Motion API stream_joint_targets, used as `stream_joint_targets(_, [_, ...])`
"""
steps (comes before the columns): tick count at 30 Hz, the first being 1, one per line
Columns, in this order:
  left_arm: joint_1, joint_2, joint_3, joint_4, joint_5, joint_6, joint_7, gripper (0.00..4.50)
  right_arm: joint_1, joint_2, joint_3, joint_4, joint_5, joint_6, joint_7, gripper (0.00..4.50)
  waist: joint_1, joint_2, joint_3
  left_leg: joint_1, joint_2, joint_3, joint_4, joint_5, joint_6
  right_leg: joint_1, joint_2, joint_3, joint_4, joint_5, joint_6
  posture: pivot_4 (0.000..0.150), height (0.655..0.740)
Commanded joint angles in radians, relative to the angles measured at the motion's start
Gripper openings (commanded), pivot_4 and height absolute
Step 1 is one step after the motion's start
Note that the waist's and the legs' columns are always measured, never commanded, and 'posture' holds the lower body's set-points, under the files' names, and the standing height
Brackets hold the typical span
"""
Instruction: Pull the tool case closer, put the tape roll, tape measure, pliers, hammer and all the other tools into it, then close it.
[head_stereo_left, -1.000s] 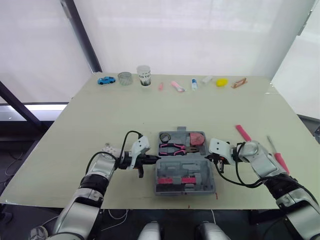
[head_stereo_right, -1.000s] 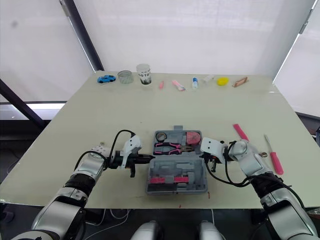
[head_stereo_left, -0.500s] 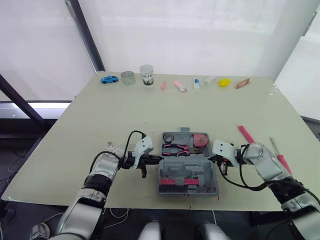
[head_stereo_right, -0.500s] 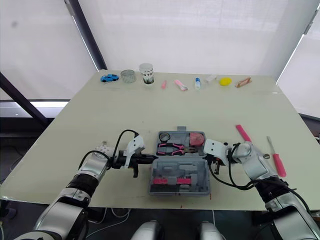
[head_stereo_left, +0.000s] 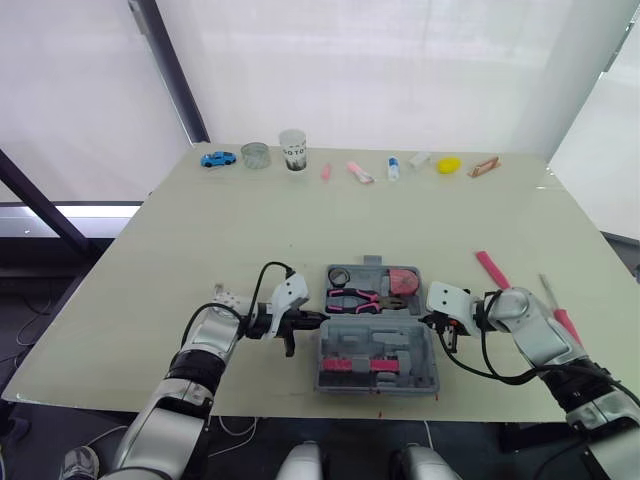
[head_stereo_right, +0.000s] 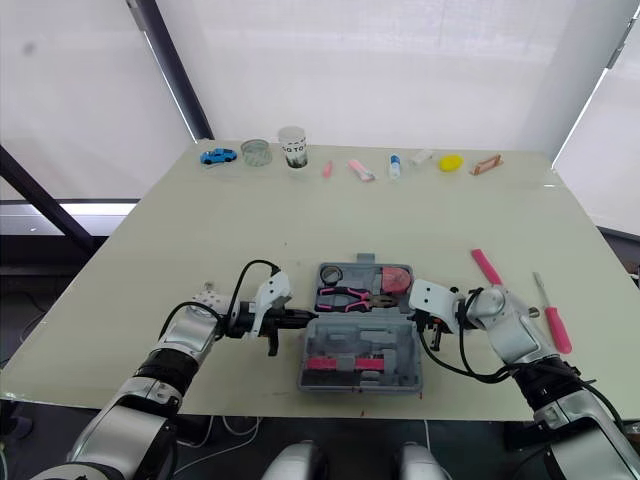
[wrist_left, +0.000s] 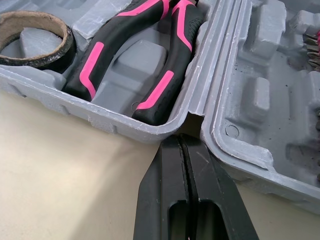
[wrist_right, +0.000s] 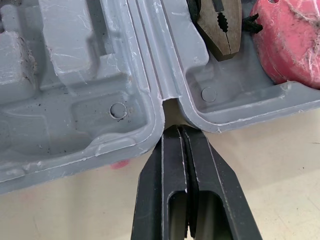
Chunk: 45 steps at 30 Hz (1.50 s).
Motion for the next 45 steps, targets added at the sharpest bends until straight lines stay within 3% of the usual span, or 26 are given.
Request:
stream_joint_targets(1, [0.025,-0.001,0.060,-0.010,-0.046,-0.115,0.039,0.00,0.038,-0.002,-0.035,-0.029,0.049,-0.007,-0.007,0.02,-0.001,0.000,0.000,0.000,0.000,0.000,0.000,0.000,0.000,0.000,0.000,0.000,0.000,0.000,0.000,0.150,0.7400])
stream_joint_targets(8, [0.171,0.033,0.236,-0.142,-0.223,-0.135,0.065,0.00,0.164,-0.029,-0.205,-0.145,0.216,0.041,-0.032,0.02,-0.003,0.001,0.001,-0.002,0.001,-0.001,-0.001,0.000,0.000,-0.002,0.000,0.000,0.000,0.000,0.000,0.150,0.7400])
stream_joint_targets(14, [0.436,0.046,0.391,-0.426,-0.396,-0.017,0.140,0.00,0.330,-0.037,-0.403,-0.210,0.380,0.003,-0.063,0.02,-0.021,0.001,0.001,-0.001,0.002,0.000,-0.001,0.000,0.000,-0.002,-0.001,0.000,0.000,0.000,0.000,0.150,0.7400])
stream_joint_targets(17, [0.571,0.047,0.463,-0.577,-0.483,0.067,0.185,1.38,0.423,-0.056,-0.506,-0.230,0.459,-0.027,-0.042,1.40,-0.024,0.001,0.002,-0.001,0.005,0.000,-0.002,0.000,0.000,-0.002,-0.001,0.000,0.000,0.000,0.000,0.150,0.7400])
stream_joint_targets(19, [0.665,0.050,0.532,-0.644,-0.535,0.106,0.217,2.04,0.502,-0.076,-0.582,-0.245,0.511,-0.064,-0.004,2.29,-0.025,0.001,0.002,-0.001,0.005,0.000,-0.002,0.000,0.000,-0.002,-0.001,0.000,0.000,0.000,0.000,0.150,0.7400])
stream_joint_targets(20, [0.724,0.051,0.576,-0.679,-0.562,0.126,0.234,2.62,0.554,-0.091,-0.623,-0.249,0.534,-0.087,0.017,2.77,-0.026,0.001,0.002,0.001,0.005,0.002,-0.001,0.000,0.000,-0.001,-0.001,0.001,0.000,-0.002,-0.002,0.150,0.7400])
stream_joint_targets(23, [0.867,0.051,0.674,-0.723,-0.601,0.150,0.259,3.38,0.670,-0.113,-0.728,-0.234,0.581,-0.126,0.041,3.53,-0.029,0.002,0.002,0.002,0.006,0.002,-0.003,0.000,0.000,-0.001,-0.001,0.002,-0.001,-0.002,-0.002,0.150,0.7400])
stream_joint_targets(25, [0.941,0.050,0.717,-0.726,-0.611,0.149,0.257,4.39,0.729,-0.118,-0.777,-0.209,0.597,-0.143,0.043,4.50,-0.029,0.001,0.002,0.001,0.006,0.003,-0.004,0.000,0.000,-0.002,0.000,0.002,-0.001,-0.003,-0.002,0.150,0.7400])
stream_joint_targets(36, [1.034,0.048,0.777,-0.678,-0.616,0.125,0.248,4.46,0.787,-0.113,-0.803,-0.137,0.617,-0.190,0.036,4.50,-0.028,0.003,0.003,0.001,0.007,0.003,-0.003,-0.001,0.000,-0.005,-0.003,0.005,-0.002,-0.005,0.000,0.150,0.7400])
stream_joint_targets(45, [0.920,0.076,0.713,-0.674,-0.528,0.166,0.356,4.46,0.648,-0.115,-0.658,-0.429,0.700,-0.062,0.024,4.50,-0.028,0.003,0.003,0.002,0.007,0.004,-0.003,-0.001,0.000,-0.005,0.001,0.005,-0.001,-0.005,0.000,0.150,0.7400])
